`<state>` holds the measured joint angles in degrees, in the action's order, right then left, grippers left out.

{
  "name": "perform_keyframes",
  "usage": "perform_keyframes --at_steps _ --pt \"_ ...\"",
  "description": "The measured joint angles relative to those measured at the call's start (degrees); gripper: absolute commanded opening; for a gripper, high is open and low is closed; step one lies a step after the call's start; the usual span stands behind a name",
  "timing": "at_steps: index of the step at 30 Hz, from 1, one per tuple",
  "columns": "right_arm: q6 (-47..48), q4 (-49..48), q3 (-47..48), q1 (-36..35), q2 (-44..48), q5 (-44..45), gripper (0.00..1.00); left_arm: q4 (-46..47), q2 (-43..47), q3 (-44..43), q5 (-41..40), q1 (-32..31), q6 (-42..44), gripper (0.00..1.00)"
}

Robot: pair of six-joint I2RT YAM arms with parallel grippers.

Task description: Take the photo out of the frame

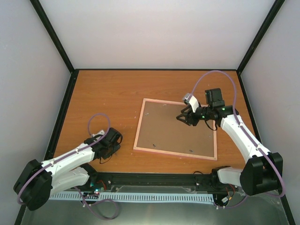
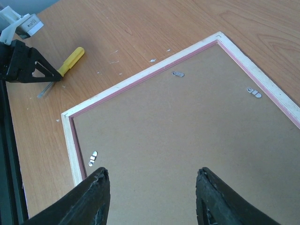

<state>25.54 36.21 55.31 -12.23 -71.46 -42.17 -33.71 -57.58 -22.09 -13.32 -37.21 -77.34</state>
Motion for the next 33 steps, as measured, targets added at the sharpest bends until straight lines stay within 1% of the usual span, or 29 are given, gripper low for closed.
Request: perform_keyframes --at_steps 1,3,6,8,10,12,13,14,17,20,21,24,26,28,30,33 --pt "0.0 0.1 0.0 0.0 0.0 0.0 0.50 -0.7 0.3 -0.3 0.0 0.0 0.2 0.49" --pt "0.1 0.1 0.0 0.0 0.0 0.0 0.50 -2.2 1.0 -1.4 0.2 0.1 1.0 0.57" --pt "0.4 0.2 0.0 0.0 0.0 0.2 0.47 -4.3 3.5 -4.7 0.2 0.2 2.6 0.65" --pt "1.5 0.8 0.0 0.0 0.0 0.6 0.43 -4.5 5.7 -7.2 0.2 0.2 4.9 0.72" --pt "3.4 2.4 0.2 0.0 -0.2 1.2 0.39 -3.9 7.6 -9.5 0.0 0.2 9.2 0.77" --pt "6.3 4.9 0.3 -0.2 -0.5 2.0 0.36 -1.7 8.7 -11.5 0.0 0.2 15.1 0.91" --pt "8.0 6.5 0.3 -0.4 -0.6 2.8 0.35 0.0 9.0 -12.2 0.0 0.2 18.4 0.97" --pt "9.7 7.8 0.3 -0.7 -0.6 3.7 0.35 1.2 9.0 -12.5 0.0 0.2 21.1 0.99" --pt "14.6 11.2 -1.2 -2.7 0.3 7.6 0.34 5.9 8.1 -12.6 -1.0 0.2 27.5 1.00" --pt "19.1 15.0 -4.5 -4.7 3.4 12.0 0.35 11.5 6.2 -11.3 -1.9 0.2 31.1 1.00" --pt "20.5 16.4 -5.9 -5.2 5.0 13.8 0.36 13.7 5.6 -10.4 -2.0 0.2 32.2 0.98" --pt "24.0 19.5 -9.7 -5.8 9.2 19.2 0.40 21.6 3.5 -6.8 -0.6 0.2 35.7 0.85" --pt "25.8 20.7 -12.3 -5.8 10.9 23.1 0.43 25.5 0.7 -5.7 1.1 0.2 37.6 0.80" --pt "27.0 21.3 -14.8 -5.8 11.4 26.5 0.43 28.7 -2.4 -5.7 2.7 0.2 39.1 0.77" --pt "27.8 21.5 -16.9 -5.8 11.3 29.1 0.43 31.4 -4.5 -5.7 3.6 -0.9 41.1 0.77" --pt "28.7 21.3 -19.6 -5.8 11.1 31.8 0.43 33.7 -6.3 -6.2 3.5 -5.0 45.5 0.76"
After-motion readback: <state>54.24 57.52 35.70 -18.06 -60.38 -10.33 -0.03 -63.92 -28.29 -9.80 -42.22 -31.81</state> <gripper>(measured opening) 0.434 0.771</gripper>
